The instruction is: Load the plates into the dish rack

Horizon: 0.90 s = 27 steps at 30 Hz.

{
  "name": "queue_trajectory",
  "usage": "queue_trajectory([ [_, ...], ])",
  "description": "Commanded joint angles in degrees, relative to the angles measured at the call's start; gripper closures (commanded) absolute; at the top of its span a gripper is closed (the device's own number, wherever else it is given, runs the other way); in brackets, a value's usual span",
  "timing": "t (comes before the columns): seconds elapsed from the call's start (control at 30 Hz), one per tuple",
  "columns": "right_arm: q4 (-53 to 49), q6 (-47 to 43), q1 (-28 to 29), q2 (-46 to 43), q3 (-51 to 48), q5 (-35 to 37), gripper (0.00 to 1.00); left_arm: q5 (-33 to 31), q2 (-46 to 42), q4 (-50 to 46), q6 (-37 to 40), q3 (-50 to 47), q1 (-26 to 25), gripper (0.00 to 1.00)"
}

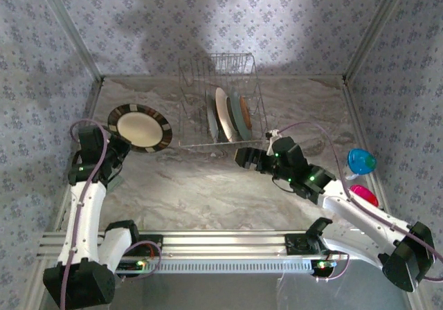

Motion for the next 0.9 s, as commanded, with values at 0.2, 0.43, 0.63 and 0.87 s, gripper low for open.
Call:
queue_trajectory([
  [0.2,-0.7,-2.9,-1.9,1.7,2.3,-5.5,0.01,3.0,-3.1,2.8,0.4,9.4,0.4,1.00],
  [0.43,-2.7,-5.2,-6.3,1.1,4.9,-9.7,0.01,5.4,-3.3,2.2,-0.9,14.9,0.5,1.00],
  [0.63,-1.4,-6.2,-9.6,5.3,8.7,-18.2,0.01,14.1,-1.3,9.7,-4.4,15.1,0.4,1.00],
  [0.87,-7.5,-12.3,-14.5,9.8,18.6,-23.6,0.00,26.6,5.3,17.3,-5.1,16.5,0.3,1.00],
])
